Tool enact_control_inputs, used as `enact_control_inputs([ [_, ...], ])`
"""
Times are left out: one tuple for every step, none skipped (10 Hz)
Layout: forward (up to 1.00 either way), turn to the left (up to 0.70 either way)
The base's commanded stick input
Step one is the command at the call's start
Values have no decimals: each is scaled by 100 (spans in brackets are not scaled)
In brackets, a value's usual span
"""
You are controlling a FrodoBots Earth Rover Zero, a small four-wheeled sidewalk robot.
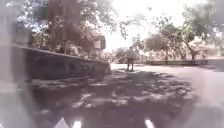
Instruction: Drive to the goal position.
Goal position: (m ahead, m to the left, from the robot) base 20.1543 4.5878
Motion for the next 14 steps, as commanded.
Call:
enact_control_inputs([
  [50,-25],
  [50,-25],
  [50,-25],
  [50,-25],
  [50,-25],
  [50,-25],
  [50,-25],
  [50,-25],
  [50,-25],
  [50,-25],
  [50,-25],
  [50,-25],
  [50,-25],
  [50,-25],
])
